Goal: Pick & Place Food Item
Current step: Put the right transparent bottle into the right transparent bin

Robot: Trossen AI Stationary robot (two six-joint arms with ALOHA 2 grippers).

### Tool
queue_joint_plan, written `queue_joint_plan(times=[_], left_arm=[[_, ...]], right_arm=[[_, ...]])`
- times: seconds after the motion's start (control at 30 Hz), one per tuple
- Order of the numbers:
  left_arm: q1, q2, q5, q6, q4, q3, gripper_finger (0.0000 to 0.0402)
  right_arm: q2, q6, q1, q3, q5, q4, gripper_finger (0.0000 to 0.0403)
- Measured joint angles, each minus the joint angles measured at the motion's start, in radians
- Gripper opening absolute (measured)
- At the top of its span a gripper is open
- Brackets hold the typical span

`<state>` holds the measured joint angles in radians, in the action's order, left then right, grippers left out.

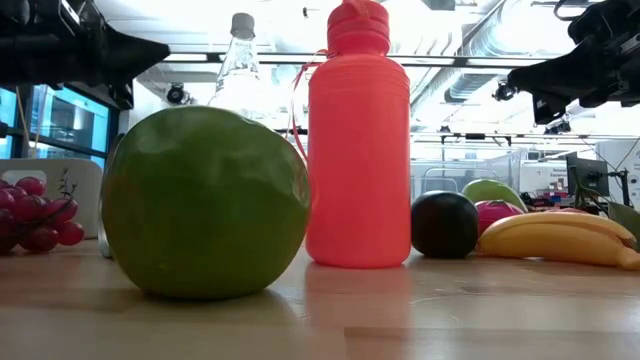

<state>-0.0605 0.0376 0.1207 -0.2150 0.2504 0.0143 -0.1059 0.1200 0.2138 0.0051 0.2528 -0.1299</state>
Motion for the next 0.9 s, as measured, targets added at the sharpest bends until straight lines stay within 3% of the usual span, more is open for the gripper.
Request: queue_joint_plan(times=[0.17,0.3,0.5,0.67,0.8,0.9], left_arm=[[0.000,0.000,-0.028,0.000,0.006,0.000,0.0002],[0.000,0.000,-0.128,0.034,0.013,0.000,0.0002],[0.000,0.000,-0.150,0.041,0.034,0.000,0.0002],[0.026,0.045,-0.297,0.062,0.033,0.000,0.0001],[0.063,0.104,-0.168,0.084,0.035,0.035,0.0001],[0.091,0.168,-0.098,0.055,-0.068,0.161,0.0001]], right_arm=[[0.000,0.246,0.000,0.000,-0.049,-0.001,0.0001],[0.000,0.270,0.000,0.000,-0.066,-0.001,0.0001],[0.000,0.144,0.000,0.000,-0.221,-0.014,0.0001],[0.000,0.124,0.000,0.000,-0.345,-0.057,0.0001],[-0.007,0.154,0.008,0.000,-0.420,-0.182,0.0001],[-0.022,0.000,0.031,0.003,-0.442,-0.304,0.0001]])
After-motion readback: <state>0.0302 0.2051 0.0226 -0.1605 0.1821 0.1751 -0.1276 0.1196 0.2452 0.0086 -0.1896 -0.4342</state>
